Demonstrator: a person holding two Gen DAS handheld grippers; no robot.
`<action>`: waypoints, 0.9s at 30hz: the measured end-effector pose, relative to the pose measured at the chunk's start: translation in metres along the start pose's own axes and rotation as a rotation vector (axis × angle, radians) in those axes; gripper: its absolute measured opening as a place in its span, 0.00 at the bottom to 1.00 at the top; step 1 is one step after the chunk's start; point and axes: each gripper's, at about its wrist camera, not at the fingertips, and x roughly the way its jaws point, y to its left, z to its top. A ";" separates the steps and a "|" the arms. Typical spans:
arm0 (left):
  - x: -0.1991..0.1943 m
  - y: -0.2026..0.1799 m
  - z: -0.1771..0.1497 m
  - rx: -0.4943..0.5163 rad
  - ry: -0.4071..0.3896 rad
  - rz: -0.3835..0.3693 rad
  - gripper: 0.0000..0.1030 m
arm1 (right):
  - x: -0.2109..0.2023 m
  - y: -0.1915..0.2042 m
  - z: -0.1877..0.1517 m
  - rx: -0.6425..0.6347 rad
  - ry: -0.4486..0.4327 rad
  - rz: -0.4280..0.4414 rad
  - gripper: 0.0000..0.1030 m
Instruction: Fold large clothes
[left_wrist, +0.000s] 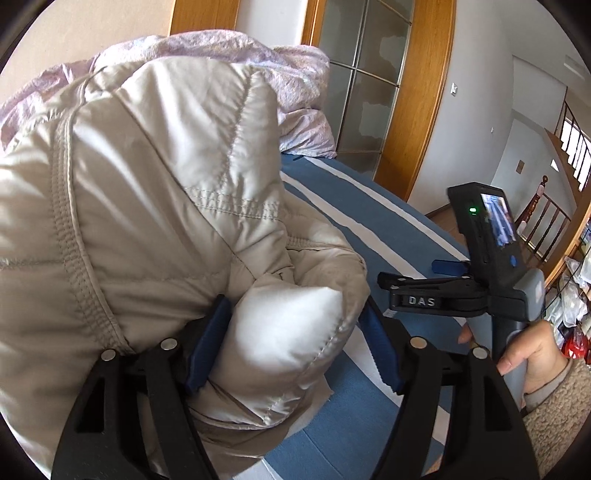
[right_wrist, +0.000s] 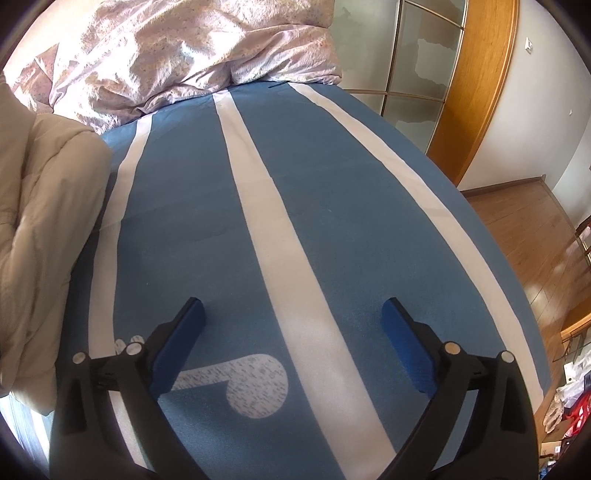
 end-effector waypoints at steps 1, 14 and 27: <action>-0.003 -0.004 -0.001 0.005 -0.007 0.002 0.73 | 0.000 0.000 0.000 0.001 0.000 -0.001 0.93; -0.039 -0.031 0.000 0.052 -0.053 -0.020 0.78 | -0.004 -0.014 -0.001 0.060 -0.016 -0.060 0.88; -0.088 -0.023 0.006 0.020 -0.133 -0.019 0.78 | -0.067 -0.026 0.011 0.148 -0.177 -0.168 0.72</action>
